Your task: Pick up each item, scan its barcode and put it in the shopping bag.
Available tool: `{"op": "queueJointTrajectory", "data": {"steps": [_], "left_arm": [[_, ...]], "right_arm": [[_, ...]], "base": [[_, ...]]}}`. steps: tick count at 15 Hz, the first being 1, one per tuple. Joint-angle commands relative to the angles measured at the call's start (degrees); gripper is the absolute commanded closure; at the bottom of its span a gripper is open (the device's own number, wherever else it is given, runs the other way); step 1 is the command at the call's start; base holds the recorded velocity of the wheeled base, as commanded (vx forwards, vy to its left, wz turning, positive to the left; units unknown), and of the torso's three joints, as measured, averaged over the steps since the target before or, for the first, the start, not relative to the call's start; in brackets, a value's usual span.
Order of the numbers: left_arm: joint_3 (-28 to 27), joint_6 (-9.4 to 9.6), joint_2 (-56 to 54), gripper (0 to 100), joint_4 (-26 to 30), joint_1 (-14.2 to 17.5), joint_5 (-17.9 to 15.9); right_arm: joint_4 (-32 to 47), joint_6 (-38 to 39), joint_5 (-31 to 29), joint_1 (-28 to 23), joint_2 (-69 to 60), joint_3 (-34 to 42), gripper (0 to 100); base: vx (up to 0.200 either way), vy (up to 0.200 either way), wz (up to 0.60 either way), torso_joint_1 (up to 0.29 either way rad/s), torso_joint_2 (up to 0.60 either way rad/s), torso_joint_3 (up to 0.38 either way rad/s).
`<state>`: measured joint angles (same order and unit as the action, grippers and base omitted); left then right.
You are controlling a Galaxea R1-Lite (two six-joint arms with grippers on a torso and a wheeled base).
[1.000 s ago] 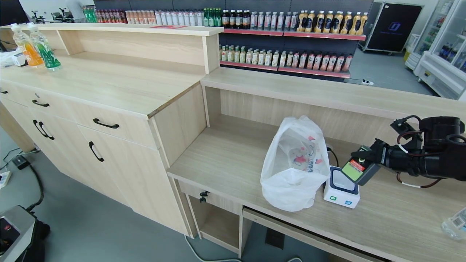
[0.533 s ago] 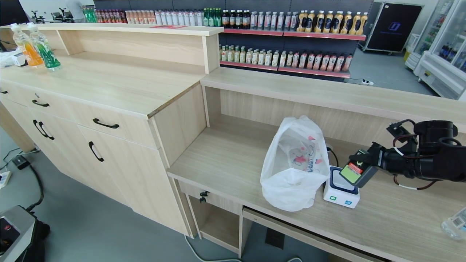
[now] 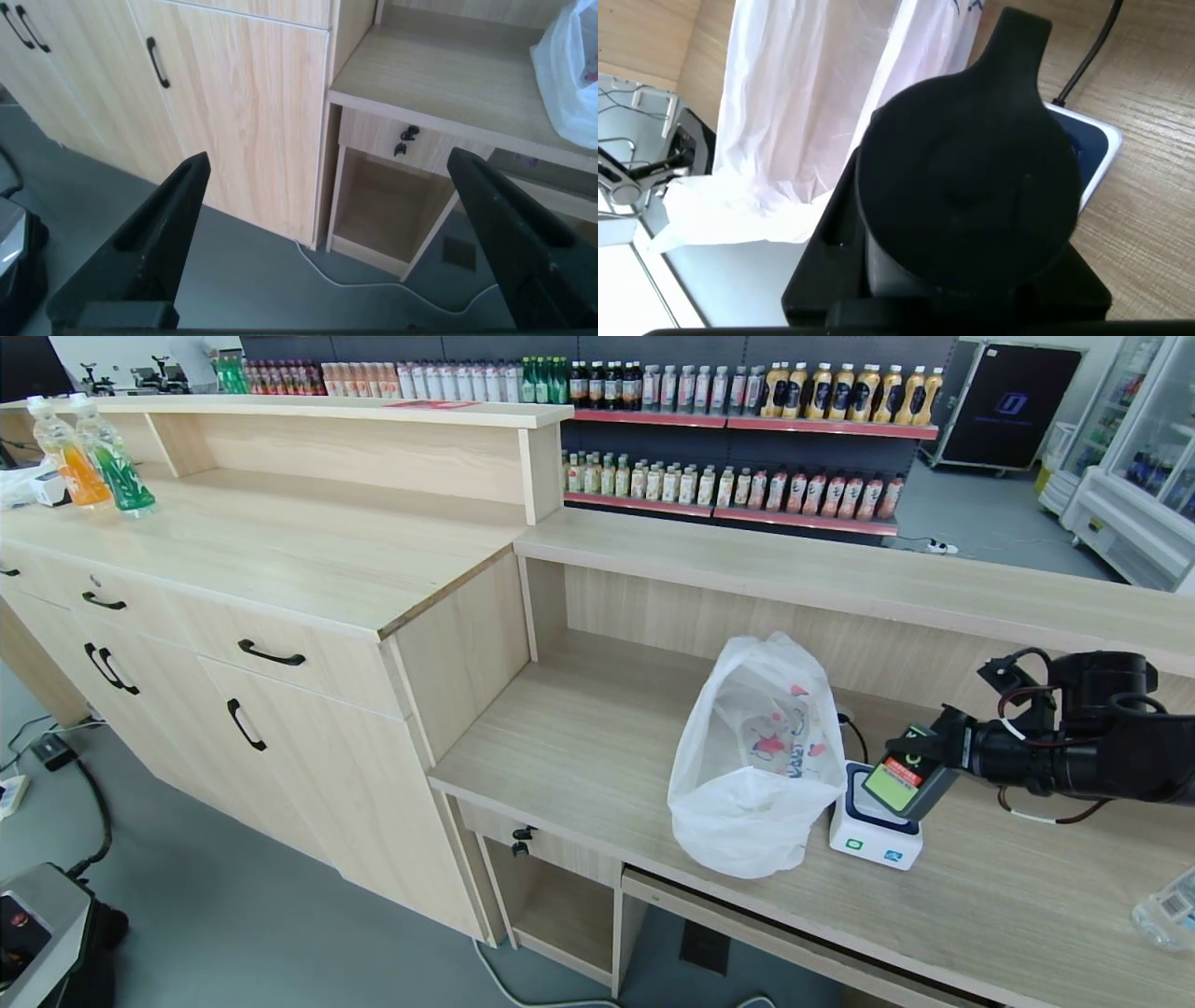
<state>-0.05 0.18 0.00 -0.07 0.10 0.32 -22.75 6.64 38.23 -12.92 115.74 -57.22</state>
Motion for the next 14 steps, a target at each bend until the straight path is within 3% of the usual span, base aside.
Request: {"op": "queueJointTrajectory", "data": {"steps": [1, 14], "left_arm": [[0.05, -0.01, 0.00, 0, -0.01, -0.01, 0.03], [-0.04, -0.01, 0.00, 0, -0.01, -0.01, 0.03]], "right_arm": [[-0.02, 0.04, 0.00, 0.00, 0.72, -0.26, 100], [-0.02, -0.84, 1.15, -0.26, 4.32, -1.84, 100]], "base": [[0.000, 0.000, 0.00, 0.000, 0.00, 0.000], [0.000, 0.000, 0.00, 0.000, 0.00, 0.000]]}}
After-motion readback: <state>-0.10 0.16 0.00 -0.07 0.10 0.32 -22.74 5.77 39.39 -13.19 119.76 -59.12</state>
